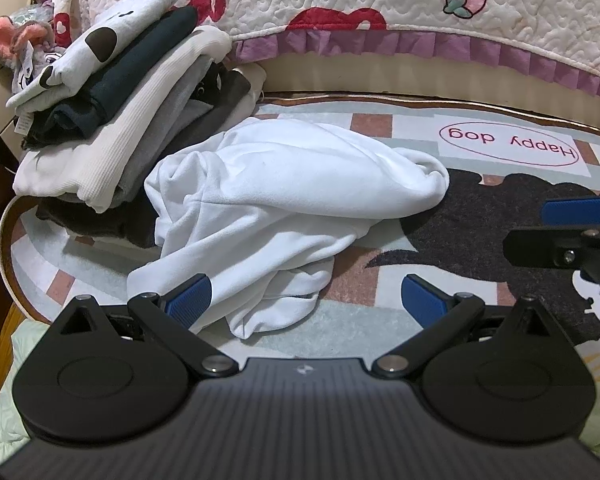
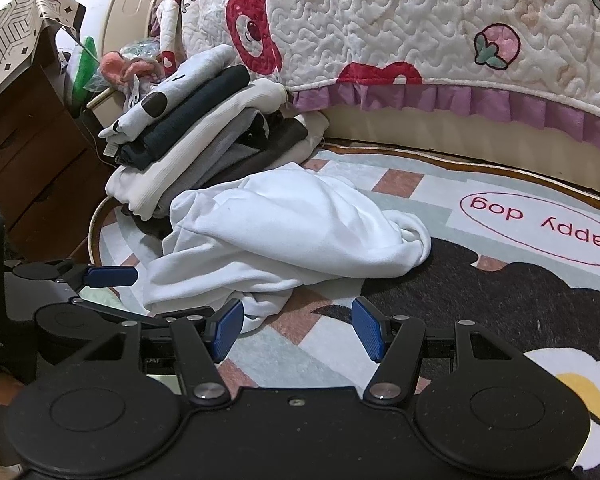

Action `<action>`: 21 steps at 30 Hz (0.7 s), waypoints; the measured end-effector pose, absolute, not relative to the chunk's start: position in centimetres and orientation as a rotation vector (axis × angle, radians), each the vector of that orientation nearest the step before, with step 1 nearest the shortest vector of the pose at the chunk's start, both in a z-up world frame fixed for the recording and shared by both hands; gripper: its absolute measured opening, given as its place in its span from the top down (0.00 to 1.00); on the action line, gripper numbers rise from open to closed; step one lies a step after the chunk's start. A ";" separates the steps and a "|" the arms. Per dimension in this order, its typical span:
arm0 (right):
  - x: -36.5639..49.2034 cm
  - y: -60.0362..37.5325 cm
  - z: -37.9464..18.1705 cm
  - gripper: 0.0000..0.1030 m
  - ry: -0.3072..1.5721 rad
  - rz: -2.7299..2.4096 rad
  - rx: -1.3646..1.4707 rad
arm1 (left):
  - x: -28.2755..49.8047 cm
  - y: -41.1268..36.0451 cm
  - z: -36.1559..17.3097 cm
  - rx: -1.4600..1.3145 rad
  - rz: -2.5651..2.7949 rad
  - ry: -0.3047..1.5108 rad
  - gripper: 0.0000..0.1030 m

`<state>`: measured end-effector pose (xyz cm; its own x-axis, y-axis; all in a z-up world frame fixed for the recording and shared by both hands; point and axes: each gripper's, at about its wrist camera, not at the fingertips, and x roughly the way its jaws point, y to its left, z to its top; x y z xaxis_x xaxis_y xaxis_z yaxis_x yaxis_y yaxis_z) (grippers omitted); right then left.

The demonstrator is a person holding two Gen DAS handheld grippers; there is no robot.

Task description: Fold clothes

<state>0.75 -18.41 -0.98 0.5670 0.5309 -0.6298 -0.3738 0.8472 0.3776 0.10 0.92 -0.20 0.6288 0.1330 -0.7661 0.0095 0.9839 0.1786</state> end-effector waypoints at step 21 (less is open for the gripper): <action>0.8 -18.4 -1.3 0.35 0.819 0.527 0.205 | 0.3 1.2 -0.4 0.155 0.069 0.901 0.00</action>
<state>0.83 -18.37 -1.27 0.5635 0.5217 -0.6405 -0.3672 0.8528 0.3715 0.31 1.23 -0.41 0.6198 0.1249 -0.7748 0.0049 0.9866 0.1629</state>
